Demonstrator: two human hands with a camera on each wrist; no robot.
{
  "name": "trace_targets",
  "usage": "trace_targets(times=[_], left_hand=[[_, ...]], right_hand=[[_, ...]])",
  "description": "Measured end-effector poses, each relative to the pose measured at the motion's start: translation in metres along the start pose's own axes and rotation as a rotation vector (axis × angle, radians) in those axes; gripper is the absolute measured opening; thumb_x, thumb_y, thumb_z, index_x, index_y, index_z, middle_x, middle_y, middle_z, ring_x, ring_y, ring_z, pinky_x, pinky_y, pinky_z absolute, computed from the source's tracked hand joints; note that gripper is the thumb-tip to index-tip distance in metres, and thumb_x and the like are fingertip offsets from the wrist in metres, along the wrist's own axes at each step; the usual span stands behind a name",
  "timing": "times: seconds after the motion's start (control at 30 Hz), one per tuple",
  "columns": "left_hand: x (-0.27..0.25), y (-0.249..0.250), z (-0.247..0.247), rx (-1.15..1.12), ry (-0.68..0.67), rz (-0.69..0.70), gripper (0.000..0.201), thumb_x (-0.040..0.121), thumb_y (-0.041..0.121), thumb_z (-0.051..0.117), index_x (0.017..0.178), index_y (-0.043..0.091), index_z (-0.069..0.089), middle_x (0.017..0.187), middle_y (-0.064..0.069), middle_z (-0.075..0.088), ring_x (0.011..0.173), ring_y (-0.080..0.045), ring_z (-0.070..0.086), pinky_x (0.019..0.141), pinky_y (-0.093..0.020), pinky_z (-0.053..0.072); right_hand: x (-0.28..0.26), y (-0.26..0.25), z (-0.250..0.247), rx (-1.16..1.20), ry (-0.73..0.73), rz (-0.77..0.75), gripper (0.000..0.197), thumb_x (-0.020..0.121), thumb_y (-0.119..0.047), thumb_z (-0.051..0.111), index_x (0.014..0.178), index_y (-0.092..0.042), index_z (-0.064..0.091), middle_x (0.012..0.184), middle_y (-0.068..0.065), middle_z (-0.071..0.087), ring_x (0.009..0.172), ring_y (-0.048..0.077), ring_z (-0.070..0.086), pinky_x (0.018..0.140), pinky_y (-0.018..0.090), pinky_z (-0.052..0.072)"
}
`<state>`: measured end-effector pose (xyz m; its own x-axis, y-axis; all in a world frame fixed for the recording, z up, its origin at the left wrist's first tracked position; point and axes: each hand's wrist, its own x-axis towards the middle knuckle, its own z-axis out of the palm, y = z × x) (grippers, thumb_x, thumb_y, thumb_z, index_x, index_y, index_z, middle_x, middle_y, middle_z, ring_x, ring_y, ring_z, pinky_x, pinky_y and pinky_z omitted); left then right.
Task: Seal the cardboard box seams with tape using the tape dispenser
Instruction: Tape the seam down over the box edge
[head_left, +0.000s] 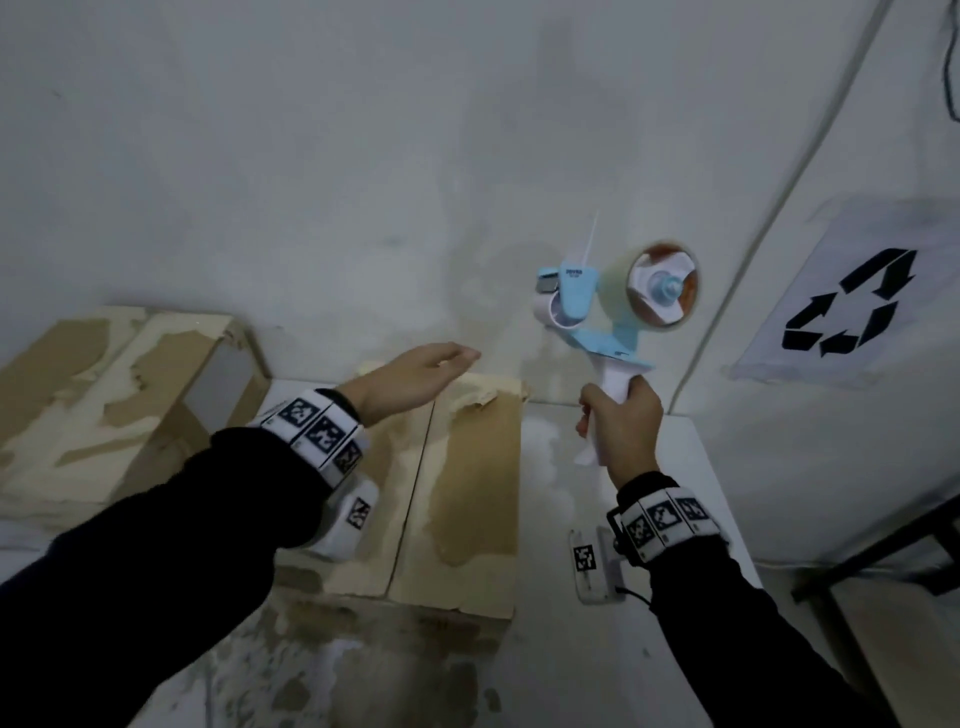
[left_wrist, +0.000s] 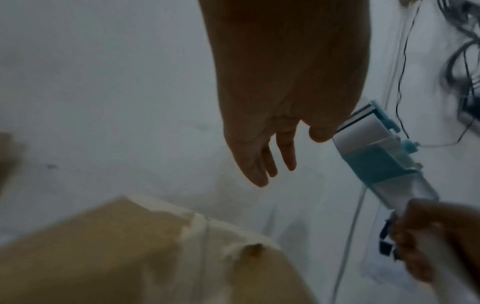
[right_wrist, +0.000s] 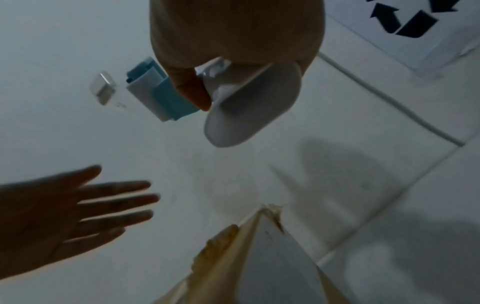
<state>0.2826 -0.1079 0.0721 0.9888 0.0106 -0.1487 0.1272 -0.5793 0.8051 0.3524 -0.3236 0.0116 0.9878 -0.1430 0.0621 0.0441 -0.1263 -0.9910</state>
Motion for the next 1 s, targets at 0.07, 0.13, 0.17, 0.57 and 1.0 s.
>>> trace_targets(times=[0.07, 0.13, 0.17, 0.57, 1.0], left_hand=[[0.001, 0.021, 0.010, -0.448, -0.099, -0.085, 0.058, 0.095, 0.054, 0.029, 0.136, 0.016, 0.043, 0.138, -0.002, 0.050, 0.119, -0.017, 0.054, 0.096, -0.024, 0.044], [0.002, 0.033, 0.016, -0.817, -0.170, -0.152, 0.064, 0.091, 0.061, 0.030, 0.133, 0.015, 0.043, 0.129, -0.006, 0.057, 0.113, -0.023, 0.060, 0.090, -0.028, 0.051], [0.002, 0.036, 0.018, -0.906, -0.199, -0.155, 0.063, 0.090, 0.061, 0.030, 0.131, 0.015, 0.044, 0.124, -0.006, 0.061, 0.110, -0.023, 0.063, 0.087, -0.028, 0.053], [-0.012, 0.021, 0.014, -1.092, -0.113, -0.167, 0.013, 0.092, 0.014, 0.050, 0.089, 0.010, 0.062, 0.072, -0.001, 0.067, 0.064, -0.011, 0.066, 0.057, -0.017, 0.054], [-0.055, -0.019, -0.003, -1.105, 0.010, -0.388, 0.016, 0.091, 0.012, 0.050, 0.077, 0.008, 0.058, 0.075, -0.006, 0.071, 0.075, -0.018, 0.073, 0.063, -0.020, 0.057]], right_hand=[[-0.006, -0.011, 0.004, 0.024, -0.025, -0.038, 0.020, 0.072, 0.003, 0.061, 0.066, -0.010, 0.048, 0.052, 0.008, 0.053, 0.034, 0.016, 0.048, 0.047, 0.030, 0.044], [-0.011, -0.018, 0.007, 0.042, -0.038, -0.065, 0.021, 0.072, 0.005, 0.062, 0.066, -0.010, 0.049, 0.052, 0.009, 0.053, 0.034, 0.016, 0.049, 0.046, 0.029, 0.044], [-0.014, -0.022, 0.009, 0.052, -0.045, -0.080, 0.021, 0.072, 0.005, 0.062, 0.066, -0.010, 0.049, 0.052, 0.009, 0.053, 0.034, 0.016, 0.049, 0.045, 0.028, 0.044], [-0.022, -0.019, 0.012, 0.185, -0.236, -0.077, 0.019, 0.068, 0.013, 0.067, 0.058, -0.002, 0.062, 0.048, 0.008, 0.061, 0.050, 0.026, 0.056, 0.057, 0.035, 0.050], [-0.055, -0.022, 0.024, 0.221, -0.528, -0.073, 0.014, 0.078, 0.004, 0.072, 0.070, 0.000, 0.061, 0.050, 0.008, 0.054, 0.045, 0.020, 0.049, 0.052, 0.031, 0.047]])
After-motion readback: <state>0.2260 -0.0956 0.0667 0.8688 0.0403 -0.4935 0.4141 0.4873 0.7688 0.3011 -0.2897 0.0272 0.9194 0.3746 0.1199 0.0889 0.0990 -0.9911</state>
